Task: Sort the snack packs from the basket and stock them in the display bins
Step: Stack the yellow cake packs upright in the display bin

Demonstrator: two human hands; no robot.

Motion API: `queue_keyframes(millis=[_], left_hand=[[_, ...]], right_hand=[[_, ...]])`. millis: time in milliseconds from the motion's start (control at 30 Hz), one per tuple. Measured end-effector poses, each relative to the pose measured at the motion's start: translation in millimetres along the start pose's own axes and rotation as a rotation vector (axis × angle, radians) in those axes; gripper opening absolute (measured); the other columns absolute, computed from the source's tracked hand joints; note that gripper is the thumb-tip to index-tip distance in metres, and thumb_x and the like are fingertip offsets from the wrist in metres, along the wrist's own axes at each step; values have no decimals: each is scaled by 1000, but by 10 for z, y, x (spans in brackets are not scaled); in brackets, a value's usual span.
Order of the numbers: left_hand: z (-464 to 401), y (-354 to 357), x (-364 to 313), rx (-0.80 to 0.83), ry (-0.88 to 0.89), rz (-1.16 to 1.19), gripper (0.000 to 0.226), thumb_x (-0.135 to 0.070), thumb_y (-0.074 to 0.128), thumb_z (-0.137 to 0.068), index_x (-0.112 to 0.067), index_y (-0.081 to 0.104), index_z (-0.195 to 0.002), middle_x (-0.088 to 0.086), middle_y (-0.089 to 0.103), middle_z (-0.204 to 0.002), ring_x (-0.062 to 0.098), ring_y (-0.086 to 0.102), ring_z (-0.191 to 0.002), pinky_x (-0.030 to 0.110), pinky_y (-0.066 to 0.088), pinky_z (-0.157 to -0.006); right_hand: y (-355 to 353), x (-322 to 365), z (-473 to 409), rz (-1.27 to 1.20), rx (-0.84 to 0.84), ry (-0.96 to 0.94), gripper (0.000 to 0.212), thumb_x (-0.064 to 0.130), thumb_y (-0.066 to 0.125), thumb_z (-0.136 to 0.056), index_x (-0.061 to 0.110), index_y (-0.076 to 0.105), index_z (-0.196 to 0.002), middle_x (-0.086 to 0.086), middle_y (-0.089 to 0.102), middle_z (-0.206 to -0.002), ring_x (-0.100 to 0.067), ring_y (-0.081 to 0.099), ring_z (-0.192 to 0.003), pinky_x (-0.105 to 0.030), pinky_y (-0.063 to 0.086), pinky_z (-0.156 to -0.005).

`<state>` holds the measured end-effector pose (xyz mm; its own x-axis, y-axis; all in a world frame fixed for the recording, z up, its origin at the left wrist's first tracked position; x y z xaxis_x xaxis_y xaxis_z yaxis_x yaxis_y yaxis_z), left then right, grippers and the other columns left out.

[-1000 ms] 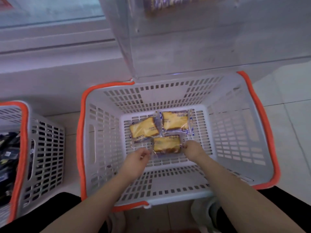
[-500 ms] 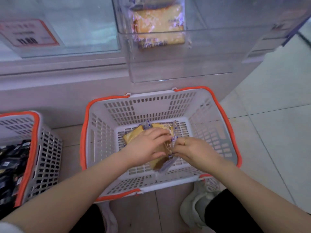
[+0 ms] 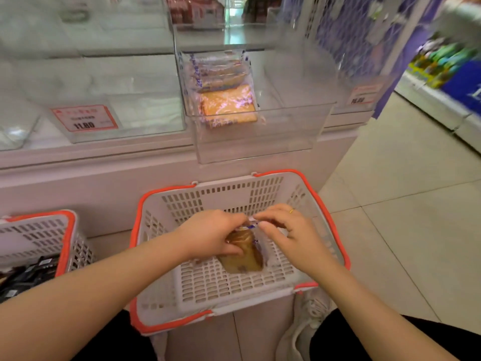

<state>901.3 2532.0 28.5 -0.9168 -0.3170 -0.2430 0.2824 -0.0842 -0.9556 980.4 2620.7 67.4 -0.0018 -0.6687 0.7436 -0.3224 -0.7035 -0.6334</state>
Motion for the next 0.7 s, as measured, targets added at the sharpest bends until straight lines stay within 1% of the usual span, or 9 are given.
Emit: queue_keyframes(millis=[67, 233, 300, 367, 433, 500, 567, 633, 700], left_hand=[[65, -128, 34, -20, -21, 2, 50, -50, 65, -77, -25, 48, -116, -2, 63, -110, 20, 59, -101, 33, 46, -76], [172, -364, 105, -41, -60, 50, 51, -52, 70, -72, -23, 48, -108, -2, 64, -97, 19, 58, -92, 34, 46, -73], [203, -389, 93, -52, -68, 125, 49, -49, 71, -73, -19, 48, -104, -2, 60, -89, 19, 57, -86, 32, 42, -69], [210, -420, 82, -94, -70, 333, 40, -44, 70, -77, -16, 49, -97, 0, 57, -84, 19, 55, -79, 29, 37, -65], [198, -460, 68, -139, -59, 549, 36, -38, 67, -82, -12, 52, -102, 7, 61, -93, 23, 58, -84, 30, 44, -73], [192, -489, 44, -177, -55, 672, 46, -39, 62, -84, -5, 52, -112, 17, 60, -106, 28, 59, -95, 45, 46, -84], [217, -551, 39, -241, -66, 771, 46, -39, 60, -81, -2, 52, -108, 22, 60, -102, 29, 59, -90, 52, 46, -82], [238, -590, 108, -312, -102, 915, 24, -27, 62, -86, -6, 51, -91, 14, 62, -80, 23, 58, -72, 47, 46, -70], [249, -626, 185, -368, -154, 1039, 16, -19, 58, -90, -13, 47, -81, 0, 61, -70, 12, 54, -63, 34, 43, -61]], right_hand=[[-14, 28, -55, -56, -13, 77, 12, 11, 63, -87, 14, 73, -93, 6, 62, -86, 1, 57, -82, -7, 42, -74], [-69, 148, -190, -140, 30, 207, 20, 9, 65, -83, 23, 60, -71, 6, 62, -75, -12, 60, -77, -31, 49, -76], [-161, 359, -258, 63, 41, 70, 13, 11, 63, -85, 19, 60, -75, 2, 61, -80, -16, 58, -81, -33, 45, -77], [-257, 647, -310, 394, -35, -167, 6, 16, 58, -88, 14, 60, -83, -2, 63, -83, -23, 58, -81, -32, 39, -71], [-249, 834, -329, 530, -65, -255, 9, 21, 53, -91, 13, 57, -88, -5, 66, -82, -29, 59, -78, -35, 37, -63], [-220, 931, -349, 501, -87, -249, 12, 24, 49, -93, 13, 55, -93, -7, 67, -81, -32, 61, -77, -38, 42, -59], [-290, 969, -351, 407, -174, -249, 14, 24, 52, -90, 11, 58, -92, -6, 68, -77, -31, 63, -73, -39, 46, -58], [-457, 838, -339, 202, -282, -162, 18, 27, 54, -89, 13, 61, -98, 1, 68, -87, -22, 64, -82, -36, 50, -68], [-608, 579, -291, 12, -374, -23, 23, 28, 52, -91, 17, 57, -112, 8, 62, -105, -11, 58, -100, -25, 45, -86]])
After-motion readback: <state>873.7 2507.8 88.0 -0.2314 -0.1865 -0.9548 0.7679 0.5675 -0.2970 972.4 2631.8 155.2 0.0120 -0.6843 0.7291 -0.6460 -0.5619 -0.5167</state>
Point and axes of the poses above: each hand's wrist, its own z-axis away from the middle knuckle, its own y-axis out of the palm, x = y × z, the point moved 8 cm from there along -z, towards the middle knuckle
